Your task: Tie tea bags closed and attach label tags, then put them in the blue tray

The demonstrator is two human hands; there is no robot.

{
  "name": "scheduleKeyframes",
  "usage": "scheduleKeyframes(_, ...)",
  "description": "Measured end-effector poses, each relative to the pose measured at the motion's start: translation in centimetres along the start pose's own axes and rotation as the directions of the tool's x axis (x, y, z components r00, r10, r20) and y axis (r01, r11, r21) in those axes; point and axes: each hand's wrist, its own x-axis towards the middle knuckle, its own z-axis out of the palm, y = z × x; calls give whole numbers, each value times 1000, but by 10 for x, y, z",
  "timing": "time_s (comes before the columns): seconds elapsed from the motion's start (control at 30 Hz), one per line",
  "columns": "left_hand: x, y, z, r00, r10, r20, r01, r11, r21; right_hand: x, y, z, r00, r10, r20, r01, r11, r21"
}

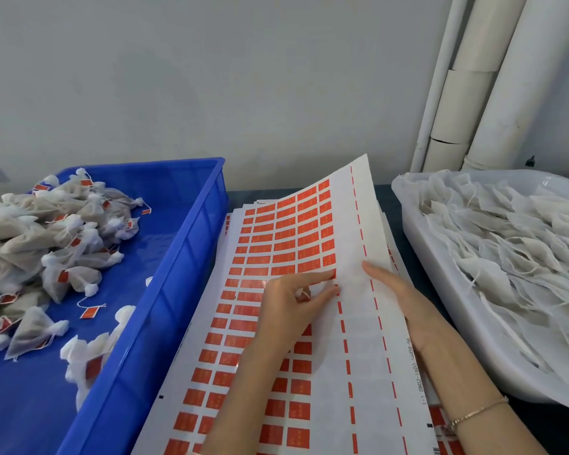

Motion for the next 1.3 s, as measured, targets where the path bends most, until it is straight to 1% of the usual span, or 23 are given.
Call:
scheduleKeyframes(0.1,0,0,2,1000,-16,-2,16,1000,-26,0,0,0,1000,-3,4,3,1000,20)
scheduleKeyframes(0.23,-1,-1,4,1000,-14,-18,12,994,-106,0,0,1,1000,-2,19,1,999,43)
scheduleKeyframes(0.37,0,-3,4,1000,-20,-16,19,997,-70,-2,-1,2,1000,18,17,-18,999,34)
scheduleKeyframes(0.43,0,-3,4,1000,4,-21,-6,998,-69,-2,0,1,1000,14,-6,-14,1000,17)
scheduleKeyframes(0.57,0,-2,3,997,42,-59,-46,997,-67,-7,-1,5,1000,18,-16,-18,1000,6)
scheduleKeyframes(0.63,2,-1,3,996,34,-81,-38,998,-53,-10,-4,7,999,31,-22,-32,999,-14)
scheduleKeyframes(0.7,4,-1,3,993,16,-116,-21,999,-48,-14,-8,10,999,27,-30,-29,997,-73)
scheduleKeyframes(0.73,5,-1,3,991,5,-135,-11,999,-48,-16,-9,10,998,-6,-58,-2,990,-138)
scheduleKeyframes(0.8,6,-2,2,983,-24,-181,15,999,-51,-16,-8,11,977,-144,-160,89,947,-309)
scheduleKeyframes(0.87,6,-3,-1,970,-47,-240,35,998,-56,-15,-3,11,917,-312,-251,170,871,-461)
scheduleKeyframes(0.9,7,-3,-2,961,-53,-271,38,997,-60,-14,-1,11,882,-384,-273,202,832,-517)
scheduleKeyframes(1.0,7,-3,-8,930,-72,-361,36,994,-105,-8,7,11,808,-532,-252,262,708,-655)
scheduleKeyframes(1.03,7,-2,-9,916,-83,-392,33,990,-133,-5,9,12,793,-560,-241,265,672,-692)
scheduleKeyframes(1.1,7,-1,-13,896,-109,-430,40,985,-165,0,13,12,777,-583,-240,249,634,-732)
scheduleKeyframes(1.17,9,-2,-15,906,-118,-406,50,983,-174,3,17,13,752,-609,-252,220,592,-775)
scheduleKeyframes(1.23,9,-2,-14,939,-116,-324,55,980,-191,2,18,17,695,-678,-241,217,517,-828)
scheduleKeyframes(1.27,9,-2,-13,957,-110,-268,59,980,-189,0,17,19,664,-718,-209,252,478,-841)
scheduleKeyframes(1.3,8,-1,-11,973,-98,-209,60,982,-181,-2,17,22,653,-740,-164,300,451,-840)
